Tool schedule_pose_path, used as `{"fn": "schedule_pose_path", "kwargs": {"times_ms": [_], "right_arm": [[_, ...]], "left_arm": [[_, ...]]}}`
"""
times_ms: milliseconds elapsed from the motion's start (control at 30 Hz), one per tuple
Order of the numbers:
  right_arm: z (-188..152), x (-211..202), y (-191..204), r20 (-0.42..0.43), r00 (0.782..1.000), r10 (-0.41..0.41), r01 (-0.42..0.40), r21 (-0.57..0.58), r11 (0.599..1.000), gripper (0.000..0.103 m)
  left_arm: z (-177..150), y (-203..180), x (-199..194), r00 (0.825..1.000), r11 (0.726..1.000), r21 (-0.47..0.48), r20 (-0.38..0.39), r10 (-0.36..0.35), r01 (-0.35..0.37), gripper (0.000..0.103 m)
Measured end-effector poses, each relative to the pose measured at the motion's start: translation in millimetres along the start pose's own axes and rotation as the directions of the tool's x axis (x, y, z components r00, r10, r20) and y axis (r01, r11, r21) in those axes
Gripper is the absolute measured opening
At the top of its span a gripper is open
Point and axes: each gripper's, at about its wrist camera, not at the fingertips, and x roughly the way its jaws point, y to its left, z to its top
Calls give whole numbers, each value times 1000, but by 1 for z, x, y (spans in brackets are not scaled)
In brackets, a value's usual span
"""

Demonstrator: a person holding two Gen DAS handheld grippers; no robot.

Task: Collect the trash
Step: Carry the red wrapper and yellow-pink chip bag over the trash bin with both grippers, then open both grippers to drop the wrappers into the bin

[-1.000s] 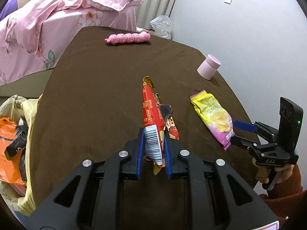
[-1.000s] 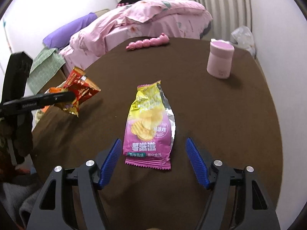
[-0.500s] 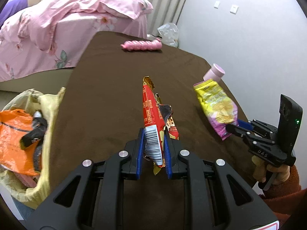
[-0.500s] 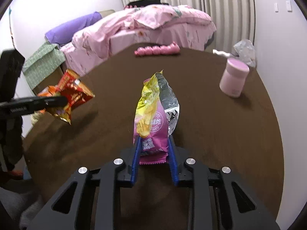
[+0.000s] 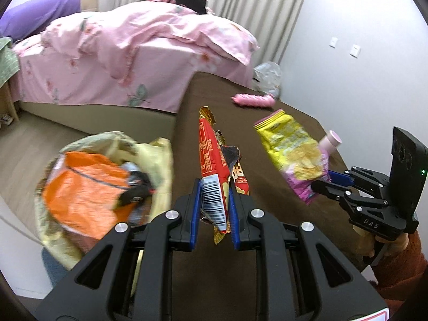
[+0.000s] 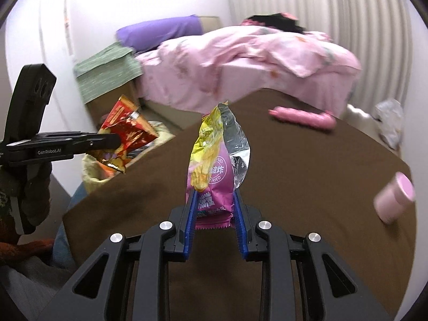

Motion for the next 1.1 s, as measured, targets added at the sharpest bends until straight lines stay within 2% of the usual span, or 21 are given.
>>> {"fn": "schedule_pose_path", "kwargs": {"times_ms": [200,333,467,600,700,867,1100], "right_arm": [[43,44,47,-57,992,108,-113,-84,990,25],[73,86,82,-131,973,192,-208,-123,970,25],[86,138,123,-256,938,234,-285,-187,940,25],[83,181,141,-350,913,209,-298,-223,928,25],[81,195,145,-377,906,194,-293,-226,929,25],[80,212,148,-407,898,166,-282,-245,928,25],[78,209,147,-417,891,180,-305,-256,917,25]], "left_arm": [[11,52,-24,995,994,-74,52,89,-85,18],[15,95,-34,992,983,-148,44,114,-107,18],[7,121,-19,989,976,-157,-12,150,-150,18],[-13,143,16,973,965,-145,-109,204,-219,18],[-28,152,31,971,962,-165,-144,193,-216,18],[-32,157,42,970,963,-169,-154,187,-212,18],[-31,156,47,974,971,-163,-174,145,-174,18]]}}
